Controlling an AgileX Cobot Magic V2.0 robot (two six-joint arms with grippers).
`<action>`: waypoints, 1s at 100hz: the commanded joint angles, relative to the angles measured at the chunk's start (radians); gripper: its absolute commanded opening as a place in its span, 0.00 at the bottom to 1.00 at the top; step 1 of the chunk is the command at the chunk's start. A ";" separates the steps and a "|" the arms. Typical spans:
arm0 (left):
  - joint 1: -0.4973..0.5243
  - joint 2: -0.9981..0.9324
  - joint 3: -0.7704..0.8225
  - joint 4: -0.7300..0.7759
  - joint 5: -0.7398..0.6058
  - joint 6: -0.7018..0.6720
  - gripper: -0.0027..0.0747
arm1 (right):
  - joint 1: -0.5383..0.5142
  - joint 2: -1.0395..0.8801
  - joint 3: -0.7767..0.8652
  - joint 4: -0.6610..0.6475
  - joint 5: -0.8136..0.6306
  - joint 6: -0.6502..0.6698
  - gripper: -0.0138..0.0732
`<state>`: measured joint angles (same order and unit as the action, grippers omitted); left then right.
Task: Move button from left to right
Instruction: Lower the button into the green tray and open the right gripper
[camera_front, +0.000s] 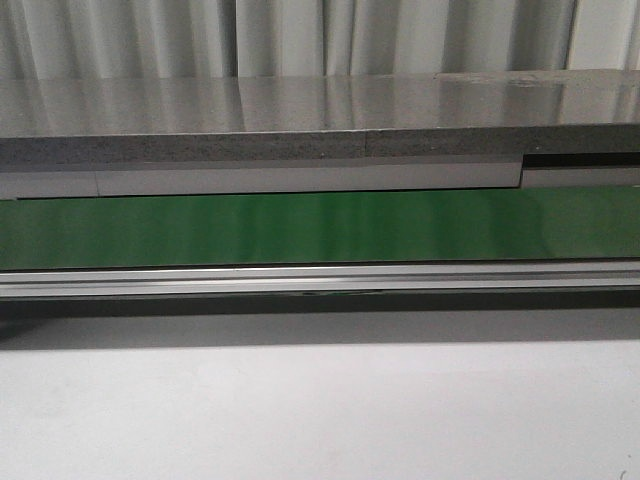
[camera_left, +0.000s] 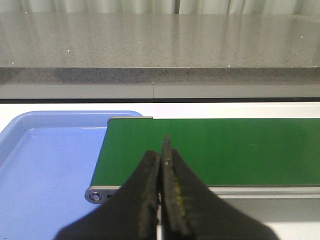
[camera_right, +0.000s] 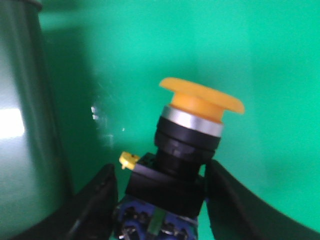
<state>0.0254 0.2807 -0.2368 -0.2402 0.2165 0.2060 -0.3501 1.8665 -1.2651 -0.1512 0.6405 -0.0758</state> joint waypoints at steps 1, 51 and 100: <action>-0.008 0.008 -0.029 -0.012 -0.078 -0.001 0.01 | -0.006 -0.041 -0.031 -0.012 -0.042 -0.009 0.37; -0.008 0.008 -0.029 -0.012 -0.078 -0.001 0.01 | -0.006 -0.039 -0.031 0.015 -0.074 -0.008 0.74; -0.008 0.008 -0.029 -0.012 -0.078 -0.001 0.01 | -0.003 -0.123 -0.037 0.085 -0.080 0.076 0.74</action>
<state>0.0254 0.2807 -0.2368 -0.2402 0.2165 0.2060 -0.3501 1.8370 -1.2691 -0.1134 0.6023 -0.0113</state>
